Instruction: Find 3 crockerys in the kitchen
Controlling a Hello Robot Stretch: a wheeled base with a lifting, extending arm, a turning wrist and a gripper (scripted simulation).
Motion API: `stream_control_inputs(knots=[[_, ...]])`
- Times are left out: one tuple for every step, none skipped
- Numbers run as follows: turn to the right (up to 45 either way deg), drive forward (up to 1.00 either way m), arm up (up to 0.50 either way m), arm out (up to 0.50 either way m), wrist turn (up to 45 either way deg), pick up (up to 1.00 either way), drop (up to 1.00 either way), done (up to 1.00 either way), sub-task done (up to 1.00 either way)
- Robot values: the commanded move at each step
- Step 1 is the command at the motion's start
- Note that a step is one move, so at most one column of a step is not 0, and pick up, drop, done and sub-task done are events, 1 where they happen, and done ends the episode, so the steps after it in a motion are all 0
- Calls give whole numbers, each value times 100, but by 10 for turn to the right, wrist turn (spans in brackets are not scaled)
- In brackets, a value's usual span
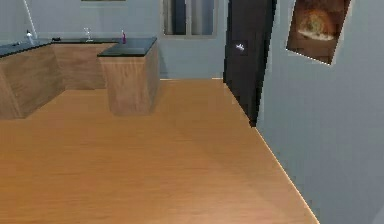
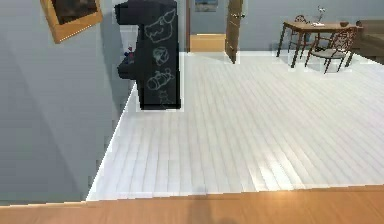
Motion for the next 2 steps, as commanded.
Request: stream_control_inputs(knots=[[-390, 0, 0, 0, 0, 0, 0, 0, 0], [0, 65, 0, 0, 0, 0, 0, 0, 0]])
